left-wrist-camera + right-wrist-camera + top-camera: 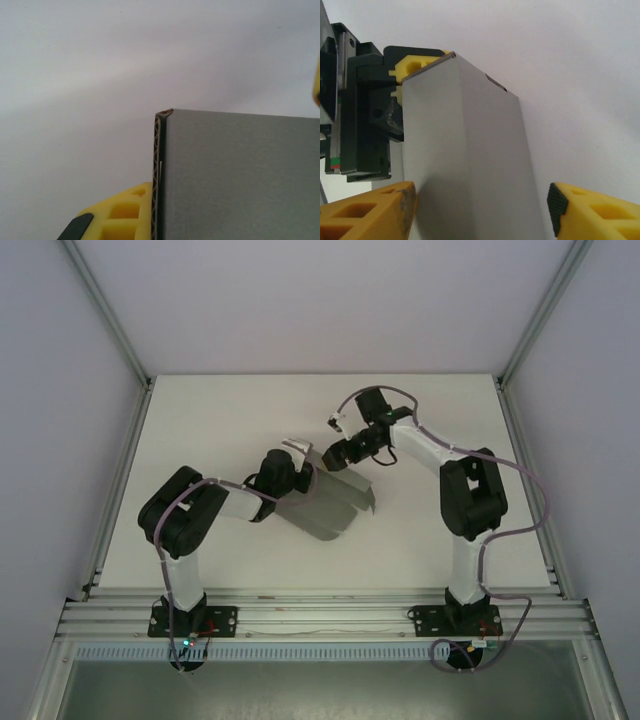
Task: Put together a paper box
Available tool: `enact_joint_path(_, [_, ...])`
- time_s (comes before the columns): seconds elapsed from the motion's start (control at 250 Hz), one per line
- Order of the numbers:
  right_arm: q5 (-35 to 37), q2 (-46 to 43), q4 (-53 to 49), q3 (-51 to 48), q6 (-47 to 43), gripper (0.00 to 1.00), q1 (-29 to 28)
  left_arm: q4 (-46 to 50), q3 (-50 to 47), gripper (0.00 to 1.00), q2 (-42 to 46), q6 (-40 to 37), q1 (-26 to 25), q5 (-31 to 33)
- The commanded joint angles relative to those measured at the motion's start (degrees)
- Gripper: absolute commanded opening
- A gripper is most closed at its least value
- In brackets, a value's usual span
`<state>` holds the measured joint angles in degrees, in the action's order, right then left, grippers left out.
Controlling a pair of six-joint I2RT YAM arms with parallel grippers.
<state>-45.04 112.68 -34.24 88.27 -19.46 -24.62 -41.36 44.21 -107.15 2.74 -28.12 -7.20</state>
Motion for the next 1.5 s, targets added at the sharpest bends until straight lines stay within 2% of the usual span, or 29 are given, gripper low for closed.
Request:
enact_joint_path(0.0, [4.25,-7.35,4.42,-4.56,6.99,0.74,1.28,3.33,-0.23,0.0,1.5,3.95,0.77,7.2])
enact_joint_path(0.108, [6.36,-18.05,13.31,-12.71,12.02,0.8,3.23,10.73,1.25,0.0,4.13,8.6,1.17,9.04])
enact_joint_path(0.188, [5.95,-26.45,17.06,-19.76,10.89,0.84,3.99,16.07,2.59,0.0,6.64,13.04,2.3,6.33])
enact_joint_path(0.264, [8.06,-32.91,20.18,-25.94,10.17,0.89,4.01,20.01,3.94,0.0,8.94,17.19,3.8,1.12])
enact_joint_path(0.376, [11.02,-36.98,22.34,-30.35,10.64,0.9,3.91,23.99,4.97,0.0,11.66,21.73,5.68,-3.28])
enact_joint_path(0.532, [8.49,-35.04,25.8,-30.94,9.16,0.84,3.03,31.0,8.48,0.0,12.91,22.17,5.88,-6.76])
enact_joint_path(0.64, [10.51,-31.02,26.04,-27.64,8.62,0.78,1.55,32.2,9.66,0.0,12.59,23.46,5.82,-8.38])
enact_joint_path(0.688, [13.69,-29.15,25.96,-26.0,9.28,0.71,0.85,32.34,9.73,0.0,12.54,23.95,5.88,-8.16])
enact_joint_path(0.724, [16.37,-27.98,25.74,-24.93,9.55,0.6,0.3,32.53,9.93,0.0,12.43,23.92,5.82,-8.04])
enact_joint_path(0.791, [20.16,-26.66,26.35,-24.07,9.65,0.25,-0.59,33.62,10.4,0.0,12.18,23.96,5.88,-5.81])
enact_joint_path(0.823, [21.47,-26.51,27.2,-24.26,9.84,0.14,-0.95,34.86,10.97,0.0,11.83,23.69,5.88,-3.81])
enact_joint_path(0.851, [22.38,-26.43,27.84,-24.5,9.75,0.08,-1.3,36.42,11.73,0.0,11.36,23.62,5.8,-1.72])
enact_joint_path(0.927, [24.25,-26.73,29.6,-25.62,9.63,0.0,-2.33,40.57,13.8,0.0,9.83,23.45,5.73,3.98])
enact_joint_path(1.107, [27.66,-28.11,30.81,-27.01,8.74,0.0,-5.11,47.76,17.68,0.0,5.79,25.82,5.52,18.69])
enact_joint_path(1.283, [29.22,-29.23,32.33,-28.38,9.48,0.0,-5.86,52.38,19.39,0.0,4.06,28.61,5.04,28.66])
enact_joint_path(1.383, [29.23,-28.95,32.44,-28.4,9.14,0.0,-5.83,52.17,19.42,0.0,4.41,28.36,4.48,30.77])
enact_joint_path(1.495, [29.75,-27.92,33.07,-28.12,9.51,0.0,-5.8,47.4,17.48,0.0,6.93,24.37,4.32,24.16])
